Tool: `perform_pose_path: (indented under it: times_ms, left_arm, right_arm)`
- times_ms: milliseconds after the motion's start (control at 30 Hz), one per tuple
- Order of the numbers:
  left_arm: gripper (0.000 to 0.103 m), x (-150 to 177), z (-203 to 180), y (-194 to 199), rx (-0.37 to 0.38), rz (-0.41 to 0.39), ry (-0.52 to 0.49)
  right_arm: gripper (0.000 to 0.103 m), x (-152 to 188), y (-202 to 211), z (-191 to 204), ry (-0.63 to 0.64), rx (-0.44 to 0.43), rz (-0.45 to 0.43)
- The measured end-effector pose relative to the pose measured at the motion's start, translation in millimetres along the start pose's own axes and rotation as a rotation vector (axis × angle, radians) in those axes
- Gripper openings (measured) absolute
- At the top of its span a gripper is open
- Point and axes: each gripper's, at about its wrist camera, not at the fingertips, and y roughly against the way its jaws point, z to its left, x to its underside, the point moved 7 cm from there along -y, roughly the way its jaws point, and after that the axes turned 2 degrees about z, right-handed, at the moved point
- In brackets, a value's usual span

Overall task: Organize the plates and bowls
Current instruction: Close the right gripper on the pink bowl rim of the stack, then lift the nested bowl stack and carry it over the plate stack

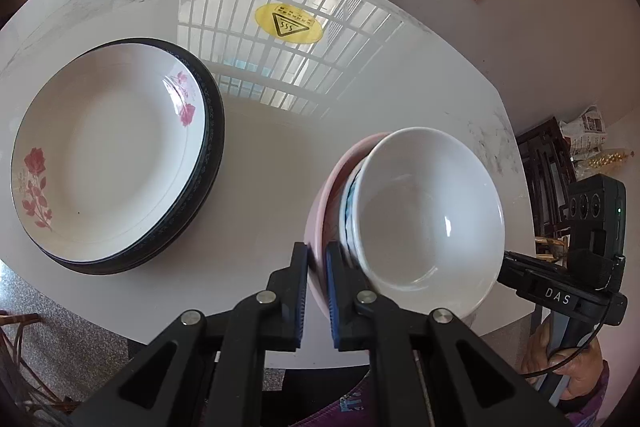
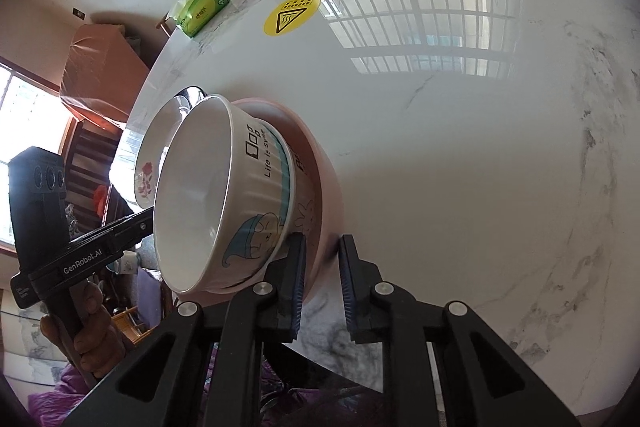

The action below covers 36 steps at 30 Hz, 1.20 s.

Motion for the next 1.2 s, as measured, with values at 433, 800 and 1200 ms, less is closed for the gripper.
perform_pose_path:
  times_ms: [433, 800, 1200]
  left_arm:
    - [0.008, -3.9, -5.0, 4.5, -0.022, -0.038, -0.014]
    - [0.008, -4.8, -4.5, 19.4, -0.036, -0.081, -0.008]
    - [0.007, -3.7, 5.8, 55.2, -0.067, -0.151, 0.033]
  right_arm:
    - [0.018, -0.5, -1.9, 1.3, -0.011, -0.027, 0.004]
    - [0.018, -9.7, 2.5, 9.9, -0.02, -0.076, -0.018]
    - [0.018, -28.4, -0.9, 43.3, 0.013, -0.123, -0.025]
